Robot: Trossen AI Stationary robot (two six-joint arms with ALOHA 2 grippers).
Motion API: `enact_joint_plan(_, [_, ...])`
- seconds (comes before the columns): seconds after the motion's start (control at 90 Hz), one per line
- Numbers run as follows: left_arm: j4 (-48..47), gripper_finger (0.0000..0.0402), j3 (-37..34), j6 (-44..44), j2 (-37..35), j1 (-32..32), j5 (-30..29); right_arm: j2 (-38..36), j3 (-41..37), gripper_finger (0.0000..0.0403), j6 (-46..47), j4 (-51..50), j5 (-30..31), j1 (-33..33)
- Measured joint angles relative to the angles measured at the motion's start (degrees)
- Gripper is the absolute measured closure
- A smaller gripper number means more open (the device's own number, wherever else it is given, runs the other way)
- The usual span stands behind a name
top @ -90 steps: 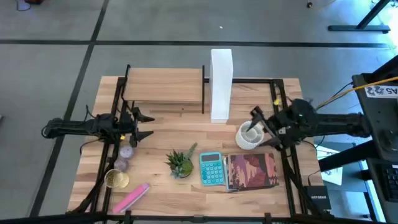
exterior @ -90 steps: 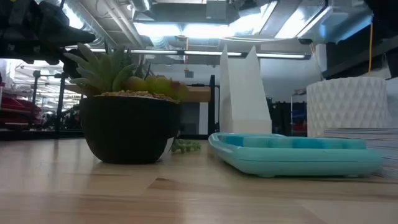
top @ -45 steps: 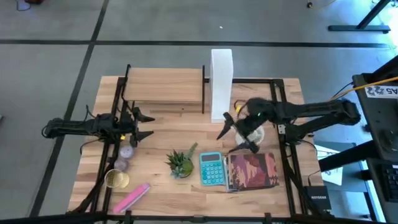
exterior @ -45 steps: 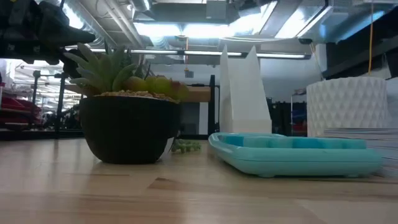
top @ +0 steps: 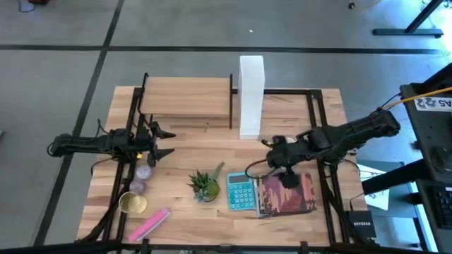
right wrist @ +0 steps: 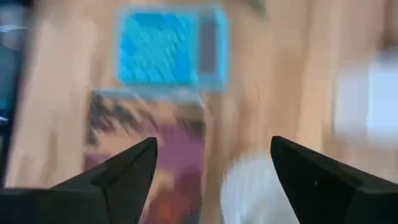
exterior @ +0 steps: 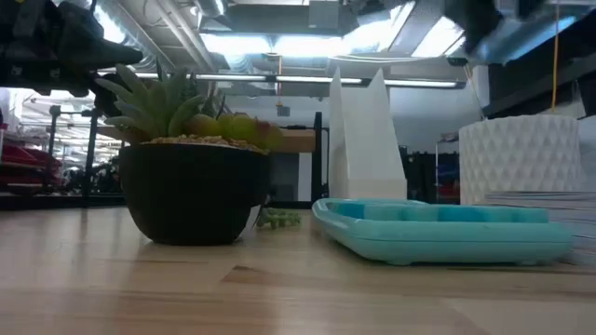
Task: Stock shelves
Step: Put the white pen organizer on the shelf
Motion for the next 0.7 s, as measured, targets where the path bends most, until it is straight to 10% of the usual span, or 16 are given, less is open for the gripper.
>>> enact_joint_plan(0.4, [0.0,0.0104,0.0,0.0,0.0,0.0,0.0,0.0,-13.6,0.0159,19.1,2.8,3.7,0.0])
enact_joint_plan(0.7, [0.0,0.0104,0.0,0.0,0.0,0.0,0.0,0.0,-16.8,0.0292,21.0,7.9,3.9,-2.9])
